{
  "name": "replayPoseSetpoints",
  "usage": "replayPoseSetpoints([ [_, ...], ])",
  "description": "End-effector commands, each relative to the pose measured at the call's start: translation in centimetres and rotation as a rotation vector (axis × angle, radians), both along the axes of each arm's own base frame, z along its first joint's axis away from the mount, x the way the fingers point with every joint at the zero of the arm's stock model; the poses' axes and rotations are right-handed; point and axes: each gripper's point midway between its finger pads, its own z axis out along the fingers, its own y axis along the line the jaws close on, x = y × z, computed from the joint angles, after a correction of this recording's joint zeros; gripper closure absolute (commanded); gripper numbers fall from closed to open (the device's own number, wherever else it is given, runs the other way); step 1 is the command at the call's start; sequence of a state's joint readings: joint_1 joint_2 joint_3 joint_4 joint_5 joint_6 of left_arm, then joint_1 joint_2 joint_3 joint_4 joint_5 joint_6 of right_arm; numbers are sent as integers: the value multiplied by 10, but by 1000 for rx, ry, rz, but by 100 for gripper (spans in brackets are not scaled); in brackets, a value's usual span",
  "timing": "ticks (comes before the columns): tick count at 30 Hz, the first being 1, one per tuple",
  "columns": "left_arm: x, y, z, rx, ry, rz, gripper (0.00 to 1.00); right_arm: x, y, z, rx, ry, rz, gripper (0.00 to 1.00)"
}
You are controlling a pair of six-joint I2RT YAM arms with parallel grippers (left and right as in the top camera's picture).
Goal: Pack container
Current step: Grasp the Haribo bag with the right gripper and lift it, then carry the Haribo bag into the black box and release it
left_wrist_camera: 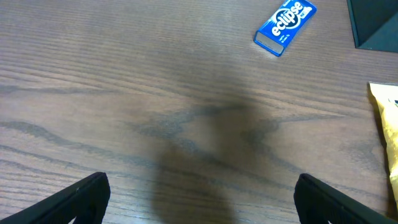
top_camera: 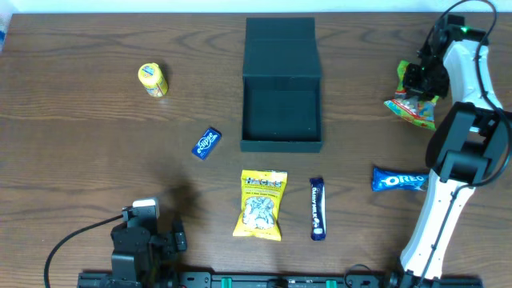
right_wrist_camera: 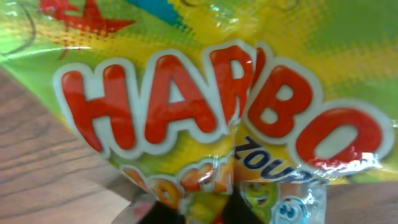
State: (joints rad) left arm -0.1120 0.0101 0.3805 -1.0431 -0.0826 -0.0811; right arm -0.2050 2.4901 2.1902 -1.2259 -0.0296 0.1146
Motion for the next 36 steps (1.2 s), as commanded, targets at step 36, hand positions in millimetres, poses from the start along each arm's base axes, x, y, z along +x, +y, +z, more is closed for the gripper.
replayPoseSetpoints([
  [36, -9, 2, -18, -5, 65, 22, 4, -87, 299, 231, 251, -311, 397, 99],
])
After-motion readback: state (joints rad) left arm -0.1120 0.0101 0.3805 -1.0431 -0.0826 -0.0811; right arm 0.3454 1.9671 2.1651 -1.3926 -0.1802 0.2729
